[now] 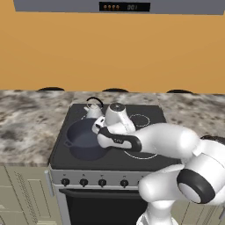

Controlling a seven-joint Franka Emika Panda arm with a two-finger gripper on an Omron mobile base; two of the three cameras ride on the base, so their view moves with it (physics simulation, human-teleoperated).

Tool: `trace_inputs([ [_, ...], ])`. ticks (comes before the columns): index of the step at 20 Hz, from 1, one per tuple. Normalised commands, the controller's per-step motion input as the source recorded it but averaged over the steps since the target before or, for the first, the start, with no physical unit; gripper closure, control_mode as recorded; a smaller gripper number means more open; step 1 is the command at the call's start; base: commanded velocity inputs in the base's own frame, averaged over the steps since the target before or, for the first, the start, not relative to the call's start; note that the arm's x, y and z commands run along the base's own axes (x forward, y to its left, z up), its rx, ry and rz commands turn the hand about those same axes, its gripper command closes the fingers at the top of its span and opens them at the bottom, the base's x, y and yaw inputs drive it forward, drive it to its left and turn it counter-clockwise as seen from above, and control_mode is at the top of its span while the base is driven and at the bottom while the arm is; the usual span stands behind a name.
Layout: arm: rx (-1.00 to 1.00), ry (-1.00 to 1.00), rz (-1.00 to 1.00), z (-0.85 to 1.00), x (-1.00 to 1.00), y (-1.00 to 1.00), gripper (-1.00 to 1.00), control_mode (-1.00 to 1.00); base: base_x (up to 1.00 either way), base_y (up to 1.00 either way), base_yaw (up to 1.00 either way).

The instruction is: Pick the kettle from the cabinet and place it on a stove burner. Then pick the pot from the counter and place it on another stove burner. Finally, turn both burners on.

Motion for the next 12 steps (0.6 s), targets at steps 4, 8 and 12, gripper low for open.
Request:
trace_inputs([
  [4, 0.00, 0.00, 0.00, -0.12, 0.17, 0.08, 1.00, -1.00, 0.00, 0.00, 0.00],
  [8, 0.00, 0.00, 0.00, -0.11, 0.16, 0.07, 1.00, -1.00, 0.00, 0.00, 0.00],
  [12, 0.00, 0.00, 0.00, -0.12, 0.13, 0.05, 1.00, -1.00, 0.00, 0.00, 0.00],
])
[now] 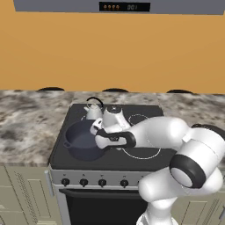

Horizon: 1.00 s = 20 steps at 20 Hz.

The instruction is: Pick the kettle from the cabinet and place it on a stove burner. Then pick the pot from the counter and place it on another stove burner. Finally, turn both burners on.

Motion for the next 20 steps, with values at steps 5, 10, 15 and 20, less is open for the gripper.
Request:
trace_inputs([
  [5, 0.00, 0.00, 0.00, -0.13, 0.15, 0.08, 1.00, -1.00, 0.00, 0.00, 0.00],
  [10, 0.00, 0.00, 0.00, -0.12, 0.14, 0.07, 1.00, -1.00, 0.00, 0.00, 0.00],
  [15, 0.00, 0.00, 0.00, -0.05, 0.02, 0.02, -1.00, -1.00, 0.00, 0.00, 0.00],
  [20, 0.00, -0.04, 0.00, 0.00, -0.08, 0.00, -1.00, -1.00, 0.00, 0.00, 0.00],
])
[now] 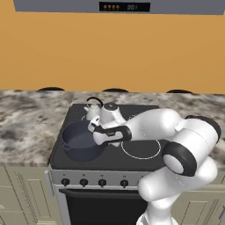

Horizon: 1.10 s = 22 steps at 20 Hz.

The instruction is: Pick the kettle from the cabinet and place it on a stove burner. Then pick the pot from the counter and place it on another stove burner. Finally, turn both burners on.

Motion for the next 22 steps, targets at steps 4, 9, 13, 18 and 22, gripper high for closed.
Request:
trace_inputs([
  [4, 0.00, -0.07, 0.00, 0.07, -0.24, 0.00, -1.00, -1.00, 0.00, 0.00, 0.00],
  [9, 0.00, -0.06, 0.00, 0.13, -0.38, 0.00, -1.00, -1.00, 0.00, 0.00, 0.00],
  [13, 0.00, -0.07, -0.01, 0.19, -0.43, 0.00, -1.00, -1.00, 0.00, 0.00, 0.00],
  [18, -0.02, -0.10, 0.00, 0.36, -0.34, 0.00, -1.00, -1.00, 0.00, 0.00, 0.00],
  [22, -0.04, -0.12, 0.00, 0.37, -0.35, 0.00, -1.00, -1.00, 0.00, 0.00, 0.00],
])
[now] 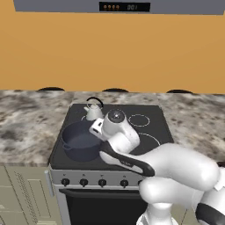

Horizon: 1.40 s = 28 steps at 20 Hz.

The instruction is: Pick the kettle from the cabinet and place it on a stove burner. Then pick the pot from the counter and place it on another stove burner. Finally, turn both burners on.

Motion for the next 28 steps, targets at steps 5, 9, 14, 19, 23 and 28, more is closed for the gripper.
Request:
trace_inputs([
  [5, -0.04, -0.11, 0.00, 0.23, -0.41, 0.00, -1.00, -1.00, 0.00, 0.00, 0.00],
  [9, -0.04, -0.12, 0.00, 0.18, -0.42, 0.00, -1.00, -1.00, 0.00, 0.00, 0.00],
  [14, -0.05, -0.12, 0.00, 0.18, -0.45, 0.02, -1.00, -1.00, 0.00, 0.00, 0.00],
  [19, -0.05, -0.11, 0.00, 0.13, -0.48, 0.07, -1.00, -1.00, 0.00, 0.00, 0.00],
  [23, -0.05, -0.08, 0.00, 0.04, -0.45, 0.15, -1.00, -1.00, 0.00, 0.00, 0.00],
  [28, -0.05, -0.05, 0.00, 0.00, -0.37, 0.19, -1.00, -1.00, 0.00, 0.00, 0.00],
])
